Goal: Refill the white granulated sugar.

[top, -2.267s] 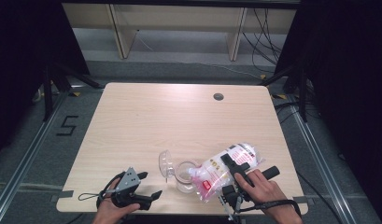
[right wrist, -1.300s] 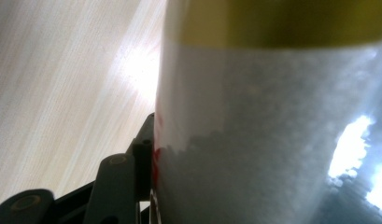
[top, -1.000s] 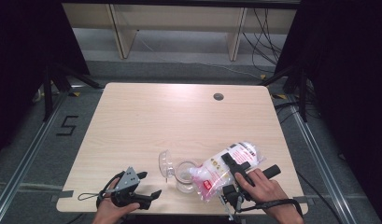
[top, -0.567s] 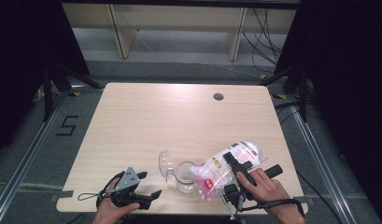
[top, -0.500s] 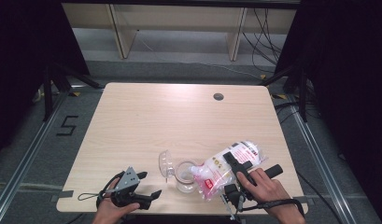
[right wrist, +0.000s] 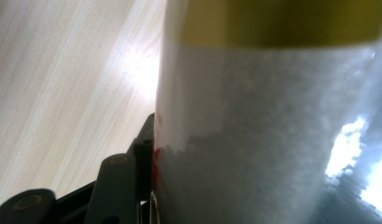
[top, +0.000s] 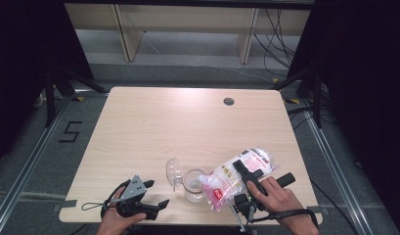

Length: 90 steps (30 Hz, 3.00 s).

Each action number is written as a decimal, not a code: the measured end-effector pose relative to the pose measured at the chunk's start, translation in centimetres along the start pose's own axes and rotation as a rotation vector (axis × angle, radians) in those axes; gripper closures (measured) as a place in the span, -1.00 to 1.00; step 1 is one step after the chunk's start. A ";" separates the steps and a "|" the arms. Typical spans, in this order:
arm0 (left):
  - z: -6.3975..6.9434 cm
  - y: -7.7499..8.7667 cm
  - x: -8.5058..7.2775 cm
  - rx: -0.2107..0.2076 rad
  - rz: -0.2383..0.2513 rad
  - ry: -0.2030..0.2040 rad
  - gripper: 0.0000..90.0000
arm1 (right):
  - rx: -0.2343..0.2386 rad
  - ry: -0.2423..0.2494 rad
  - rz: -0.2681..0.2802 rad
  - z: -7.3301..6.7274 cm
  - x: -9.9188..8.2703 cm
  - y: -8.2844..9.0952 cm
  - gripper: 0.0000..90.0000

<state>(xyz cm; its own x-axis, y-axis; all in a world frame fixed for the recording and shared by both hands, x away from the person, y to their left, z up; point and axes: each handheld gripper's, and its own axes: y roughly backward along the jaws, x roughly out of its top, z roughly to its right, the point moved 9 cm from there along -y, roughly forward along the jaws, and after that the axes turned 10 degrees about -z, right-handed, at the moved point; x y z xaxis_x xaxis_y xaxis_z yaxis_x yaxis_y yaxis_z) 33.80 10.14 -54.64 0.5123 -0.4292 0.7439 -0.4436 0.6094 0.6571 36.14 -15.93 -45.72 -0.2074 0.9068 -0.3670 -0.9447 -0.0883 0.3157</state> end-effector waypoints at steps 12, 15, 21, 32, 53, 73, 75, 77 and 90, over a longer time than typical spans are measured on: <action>0.0 0.0 0.0 0.001 0.000 -0.001 -0.66 | -0.003 -0.002 0.008 -0.1 0.0 -0.1 0.13; 0.0 0.0 0.0 0.000 0.001 -0.001 -0.66 | -0.006 -0.010 0.004 -0.1 -0.1 -0.1 0.13; 0.0 0.0 0.0 0.000 0.001 -0.001 -0.66 | 0.004 -0.033 -0.001 -0.2 -0.2 0.0 0.13; -0.1 0.0 0.1 0.004 0.002 -0.023 -0.66 | -0.010 0.003 0.016 -0.1 0.0 -0.2 0.13; -0.1 0.1 0.1 0.003 0.006 -0.025 -0.66 | -0.010 -0.008 0.008 -0.1 -0.2 -0.1 0.14; 0.0 0.0 0.1 -0.004 0.010 -0.006 -0.66 | -0.013 0.006 0.009 0.1 -0.1 0.0 0.14; -0.1 0.1 0.1 0.003 0.005 -0.015 -0.66 | -0.010 0.004 0.005 0.0 -0.2 0.0 0.14; 0.0 0.1 0.1 0.000 0.009 -0.010 -0.66 | -0.005 0.004 0.002 0.0 -0.2 0.0 0.14; -0.1 0.0 0.1 0.002 0.005 -0.013 -0.66 | -0.004 0.002 -0.004 0.0 -0.4 0.1 0.14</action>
<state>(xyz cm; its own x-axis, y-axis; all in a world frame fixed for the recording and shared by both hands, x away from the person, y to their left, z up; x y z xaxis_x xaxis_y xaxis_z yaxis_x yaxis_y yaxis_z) 33.86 10.20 -54.58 0.5009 -0.4349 0.7483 -0.4477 0.6097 0.6540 36.13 -16.26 -45.55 -0.2037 0.9064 -0.3700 -0.9467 -0.0861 0.3103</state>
